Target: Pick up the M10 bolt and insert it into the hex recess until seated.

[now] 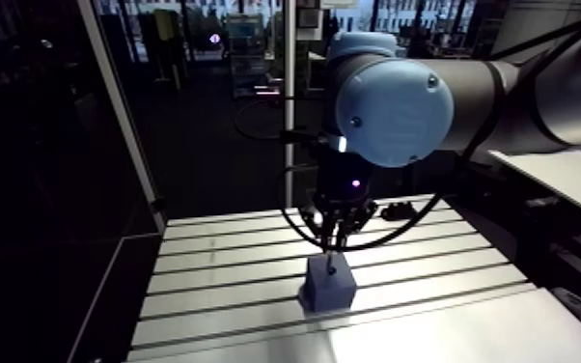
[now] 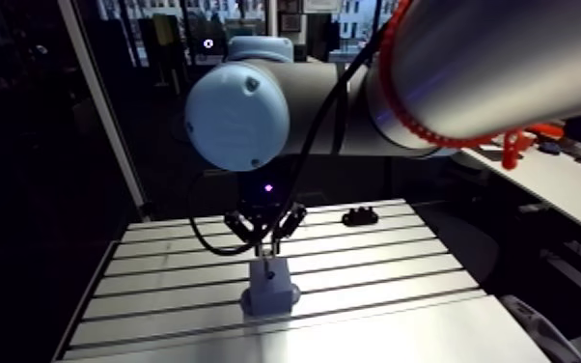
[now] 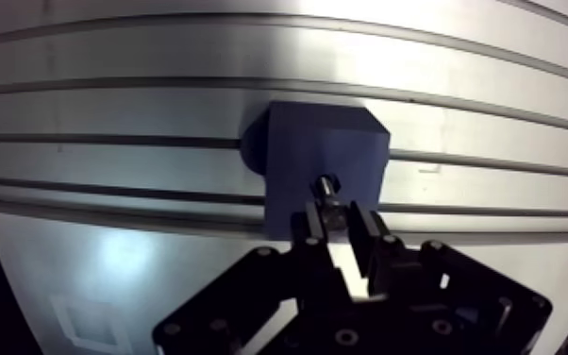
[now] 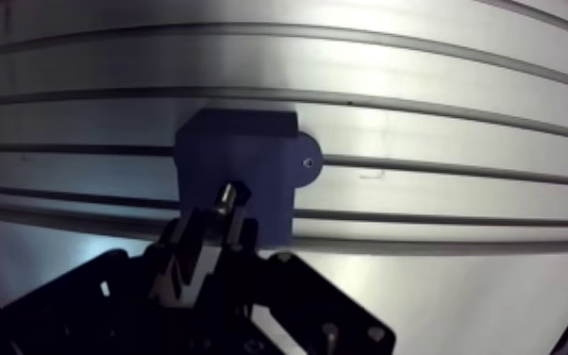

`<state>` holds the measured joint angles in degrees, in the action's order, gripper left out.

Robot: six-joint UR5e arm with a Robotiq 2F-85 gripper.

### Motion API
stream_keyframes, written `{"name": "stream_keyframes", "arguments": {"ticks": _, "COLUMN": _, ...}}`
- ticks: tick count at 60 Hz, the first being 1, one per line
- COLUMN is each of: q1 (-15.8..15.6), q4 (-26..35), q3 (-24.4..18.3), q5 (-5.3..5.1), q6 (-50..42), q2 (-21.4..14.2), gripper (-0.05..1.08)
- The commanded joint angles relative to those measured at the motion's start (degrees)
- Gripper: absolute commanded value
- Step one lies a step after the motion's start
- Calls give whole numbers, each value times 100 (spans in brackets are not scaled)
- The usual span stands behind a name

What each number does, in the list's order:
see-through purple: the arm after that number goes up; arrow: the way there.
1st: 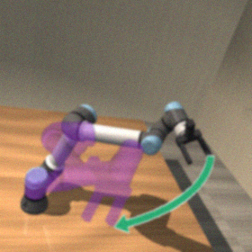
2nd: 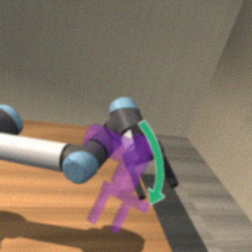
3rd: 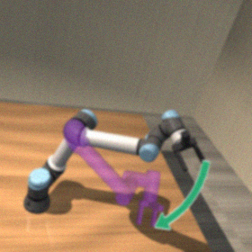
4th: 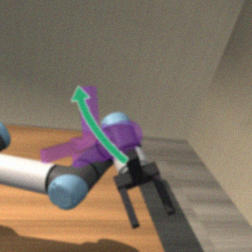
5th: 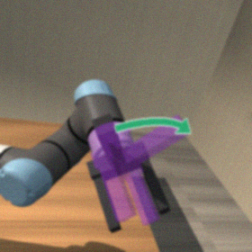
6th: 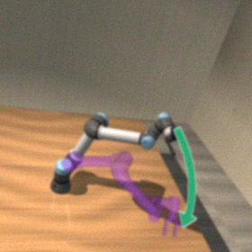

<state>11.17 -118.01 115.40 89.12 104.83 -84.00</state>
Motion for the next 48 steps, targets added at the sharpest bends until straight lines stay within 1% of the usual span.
{"name": "stream_keyframes", "arguments": {"ticks": 1, "q1": 0, "q4": -25, "q3": 4, "q5": 5, "q6": -1, "q2": 29, "gripper": 104}}
{"name": "stream_keyframes", "arguments": {"ticks": 48, "q1": 9, "q4": -25, "q3": 31, "q5": 22, "q6": 16, "q2": 29, "gripper": 104}}
